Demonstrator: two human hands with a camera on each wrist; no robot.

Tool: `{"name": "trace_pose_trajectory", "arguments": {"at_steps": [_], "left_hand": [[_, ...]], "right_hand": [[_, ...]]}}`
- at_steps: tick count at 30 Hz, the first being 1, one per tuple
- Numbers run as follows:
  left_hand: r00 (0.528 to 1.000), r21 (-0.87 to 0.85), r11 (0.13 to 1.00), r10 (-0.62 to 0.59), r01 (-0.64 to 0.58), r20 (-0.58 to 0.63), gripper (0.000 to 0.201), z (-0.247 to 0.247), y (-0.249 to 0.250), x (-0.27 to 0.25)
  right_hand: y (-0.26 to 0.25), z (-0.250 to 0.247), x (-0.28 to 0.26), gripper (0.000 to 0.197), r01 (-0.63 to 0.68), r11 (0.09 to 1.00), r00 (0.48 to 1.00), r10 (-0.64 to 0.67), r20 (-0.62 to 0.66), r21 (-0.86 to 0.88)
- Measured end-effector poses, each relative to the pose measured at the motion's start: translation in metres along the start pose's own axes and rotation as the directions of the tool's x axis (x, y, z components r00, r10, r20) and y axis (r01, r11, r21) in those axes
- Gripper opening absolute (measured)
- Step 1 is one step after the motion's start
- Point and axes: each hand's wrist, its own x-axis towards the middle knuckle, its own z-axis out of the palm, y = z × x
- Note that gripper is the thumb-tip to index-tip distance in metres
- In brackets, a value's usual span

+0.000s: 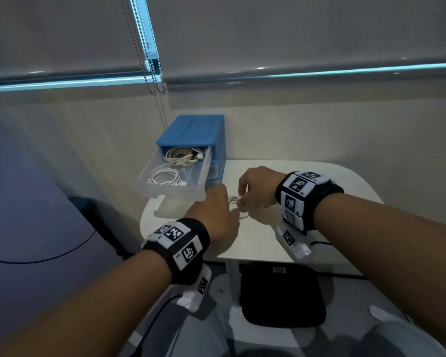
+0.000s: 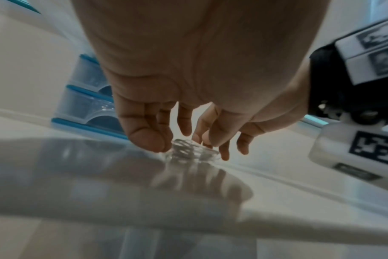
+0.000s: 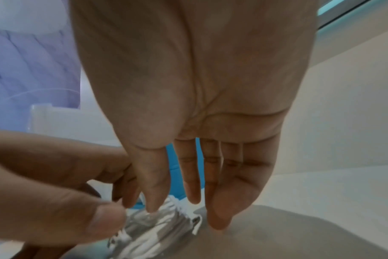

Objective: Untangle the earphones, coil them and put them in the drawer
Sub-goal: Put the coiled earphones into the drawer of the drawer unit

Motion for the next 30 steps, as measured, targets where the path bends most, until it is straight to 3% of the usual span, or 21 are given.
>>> {"name": "trace_pose_trajectory", "arguments": {"at_steps": [7, 11, 17, 22, 25, 27, 30], "left_hand": [[0.993, 0.026, 0.994, -0.108, 0.11, -0.053, 0.043, 0.004, 0.002, 0.015], [0.995, 0.014, 0.996, -0.091, 0.092, -0.052, 0.02, 0.009, 0.01, 0.02], [0.998, 0.074, 0.997, -0.029, 0.033, -0.051, 0.012, 0.013, 0.022, 0.024], [0.995, 0.11, 0.991, 0.084, -0.078, -0.046, 0.017, 0.014, 0.026, 0.023], [0.988, 0.124, 0.982, 0.147, -0.141, -0.047, 0.017, 0.013, 0.03, 0.021], [0.981, 0.107, 0.977, 0.189, -0.183, -0.047, 0.016, 0.012, 0.033, 0.019], [0.964, 0.028, 0.967, 0.256, -0.255, -0.066, 0.006, 0.009, 0.035, 0.016]], "right_hand": [[0.0, 0.014, 0.008, 0.036, -0.042, 0.992, 0.999, 0.04, -0.016, -0.119], [0.005, 0.015, 0.003, 0.03, -0.09, 0.992, 0.996, 0.089, -0.011, -0.09], [0.016, 0.012, -0.012, 0.028, -0.14, 0.99, 0.99, 0.14, 0.02, 0.026], [0.026, 0.012, -0.023, 0.045, -0.109, 0.986, 0.994, 0.111, -0.013, 0.127], [0.029, 0.009, -0.025, 0.054, -0.016, 0.999, 1.0, 0.016, 0.003, 0.032], [0.03, 0.008, -0.027, 0.047, 0.043, 0.999, 0.999, -0.043, 0.014, -0.011], [0.037, 0.007, -0.029, 0.017, 0.052, 0.996, 0.998, -0.054, 0.02, 0.073]]}}
